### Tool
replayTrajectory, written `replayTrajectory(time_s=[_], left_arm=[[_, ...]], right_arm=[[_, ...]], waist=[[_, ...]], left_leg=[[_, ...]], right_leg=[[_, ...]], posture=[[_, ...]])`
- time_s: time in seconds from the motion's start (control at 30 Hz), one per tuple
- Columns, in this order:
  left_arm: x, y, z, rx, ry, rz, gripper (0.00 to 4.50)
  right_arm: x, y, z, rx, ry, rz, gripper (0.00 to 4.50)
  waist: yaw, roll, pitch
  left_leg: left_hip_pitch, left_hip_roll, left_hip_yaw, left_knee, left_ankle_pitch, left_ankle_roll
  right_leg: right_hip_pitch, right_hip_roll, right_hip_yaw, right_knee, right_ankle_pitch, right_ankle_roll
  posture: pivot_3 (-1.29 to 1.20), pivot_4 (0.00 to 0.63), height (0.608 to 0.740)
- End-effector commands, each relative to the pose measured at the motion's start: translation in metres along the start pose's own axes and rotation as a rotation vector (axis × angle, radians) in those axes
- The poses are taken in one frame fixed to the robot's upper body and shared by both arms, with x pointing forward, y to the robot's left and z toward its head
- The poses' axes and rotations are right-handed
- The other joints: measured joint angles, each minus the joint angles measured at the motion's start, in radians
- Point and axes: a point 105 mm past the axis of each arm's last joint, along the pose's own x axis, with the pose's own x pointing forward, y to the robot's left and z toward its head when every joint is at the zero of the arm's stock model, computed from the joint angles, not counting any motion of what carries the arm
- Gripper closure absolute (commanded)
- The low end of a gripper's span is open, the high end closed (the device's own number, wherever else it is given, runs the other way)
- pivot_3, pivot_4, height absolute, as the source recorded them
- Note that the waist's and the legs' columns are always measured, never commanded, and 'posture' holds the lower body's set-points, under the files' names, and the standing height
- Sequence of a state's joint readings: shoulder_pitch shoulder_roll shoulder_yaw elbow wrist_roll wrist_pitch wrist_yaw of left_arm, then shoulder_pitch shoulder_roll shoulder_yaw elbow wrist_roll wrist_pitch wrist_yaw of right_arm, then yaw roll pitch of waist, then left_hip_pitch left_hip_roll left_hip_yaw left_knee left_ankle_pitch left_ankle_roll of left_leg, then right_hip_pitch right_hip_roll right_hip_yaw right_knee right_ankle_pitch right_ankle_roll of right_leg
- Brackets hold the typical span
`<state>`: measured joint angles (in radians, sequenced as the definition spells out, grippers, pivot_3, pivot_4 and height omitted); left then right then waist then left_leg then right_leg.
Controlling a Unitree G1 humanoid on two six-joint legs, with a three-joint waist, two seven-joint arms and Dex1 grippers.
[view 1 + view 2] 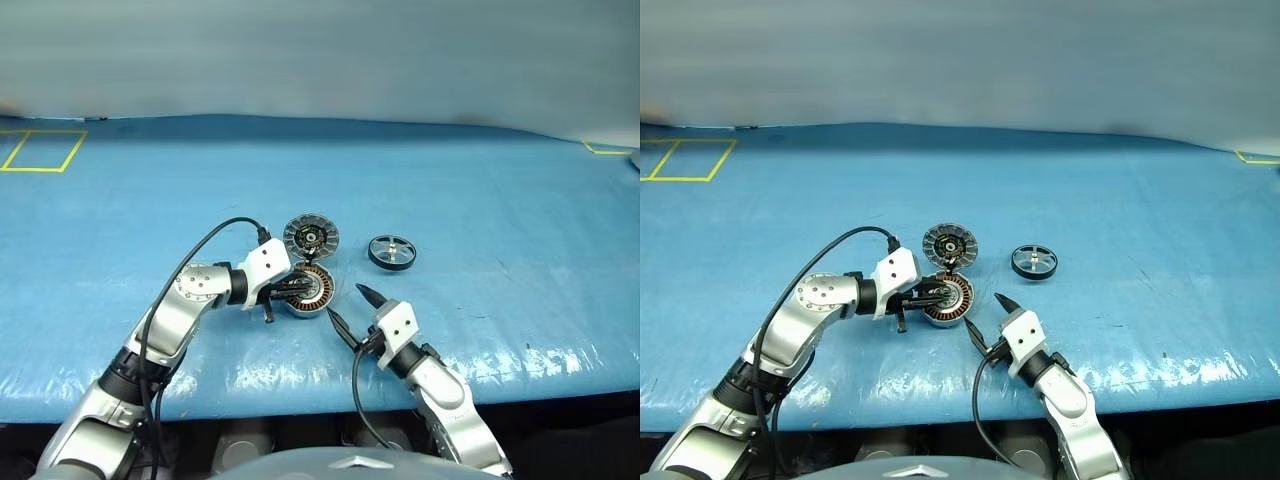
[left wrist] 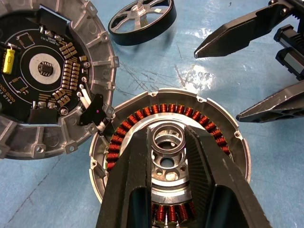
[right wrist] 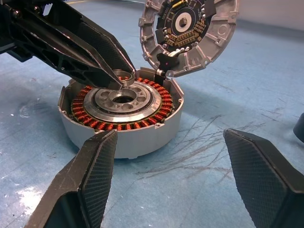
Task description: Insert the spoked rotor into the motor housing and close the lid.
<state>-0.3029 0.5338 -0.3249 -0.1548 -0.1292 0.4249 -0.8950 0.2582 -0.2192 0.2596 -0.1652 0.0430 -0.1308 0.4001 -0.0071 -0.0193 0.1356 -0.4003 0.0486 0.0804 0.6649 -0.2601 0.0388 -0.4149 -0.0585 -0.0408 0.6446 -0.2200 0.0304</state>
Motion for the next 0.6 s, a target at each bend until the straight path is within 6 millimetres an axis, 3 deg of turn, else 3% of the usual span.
replayTrajectory(time_s=[0.03, 0.6], left_arm=[[-0.0003, 0.0013, 0.0021, 0.013, -0.006, 0.002, 3.82], [0.0051, 0.0003, 0.0004, 0.019, 0.004, -0.021, 3.82]], right_arm=[[0.0015, -0.0008, 0.0091, -0.018, -0.041, -0.002, 0.74], [0.0014, -0.0003, 0.0082, -0.020, -0.032, -0.002, 0.74]], waist=[[0.000, 0.000, 0.000], [0.000, 0.000, 0.000]], left_leg=[[0.000, 0.000, 0.000, 0.000, 0.000, 0.000], [0.000, -0.001, 0.000, 0.001, 0.000, 0.000]], right_leg=[[0.000, 0.000, 0.000, 0.000, 0.000, 0.000], [0.000, 0.000, 0.000, 0.000, 0.000, 0.000]], posture=[[0.00, 0.150, 0.740], [0.00, 0.150, 0.740]])
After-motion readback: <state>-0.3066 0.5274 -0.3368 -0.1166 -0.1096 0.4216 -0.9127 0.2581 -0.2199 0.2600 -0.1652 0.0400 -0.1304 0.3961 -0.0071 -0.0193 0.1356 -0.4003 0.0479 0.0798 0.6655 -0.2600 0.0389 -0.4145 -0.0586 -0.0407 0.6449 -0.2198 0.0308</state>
